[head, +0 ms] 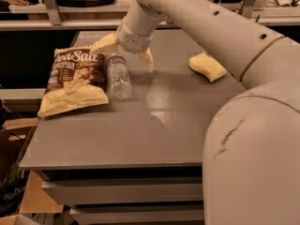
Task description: Move water bottle near brown chip bag
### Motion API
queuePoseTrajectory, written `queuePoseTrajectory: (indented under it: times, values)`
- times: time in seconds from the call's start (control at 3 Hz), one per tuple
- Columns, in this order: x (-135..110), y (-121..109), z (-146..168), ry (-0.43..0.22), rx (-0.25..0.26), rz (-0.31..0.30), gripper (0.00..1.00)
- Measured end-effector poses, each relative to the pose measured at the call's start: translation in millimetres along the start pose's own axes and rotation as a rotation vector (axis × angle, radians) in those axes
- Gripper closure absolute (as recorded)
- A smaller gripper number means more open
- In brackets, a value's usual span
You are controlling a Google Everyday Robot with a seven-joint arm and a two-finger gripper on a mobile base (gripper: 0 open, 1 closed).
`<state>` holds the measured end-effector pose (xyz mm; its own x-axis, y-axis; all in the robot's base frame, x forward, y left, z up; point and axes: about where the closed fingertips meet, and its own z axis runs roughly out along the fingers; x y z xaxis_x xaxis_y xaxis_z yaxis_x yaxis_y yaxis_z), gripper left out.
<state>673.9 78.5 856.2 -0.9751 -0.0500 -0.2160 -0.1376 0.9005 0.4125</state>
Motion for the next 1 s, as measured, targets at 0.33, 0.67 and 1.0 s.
queuePoseTrajectory:
  times: [0.33, 0.67, 1.0]
  values:
    - [-2.4, -1.8, -2.3, -0.004, 0.003, 0.012, 0.00]
    - [-12.5, -10.9, -19.9, -0.043, 0.026, 0.051, 0.00]
    - [-23.9, -23.1, -40.3, -0.094, 0.048, 0.108, 0.00]
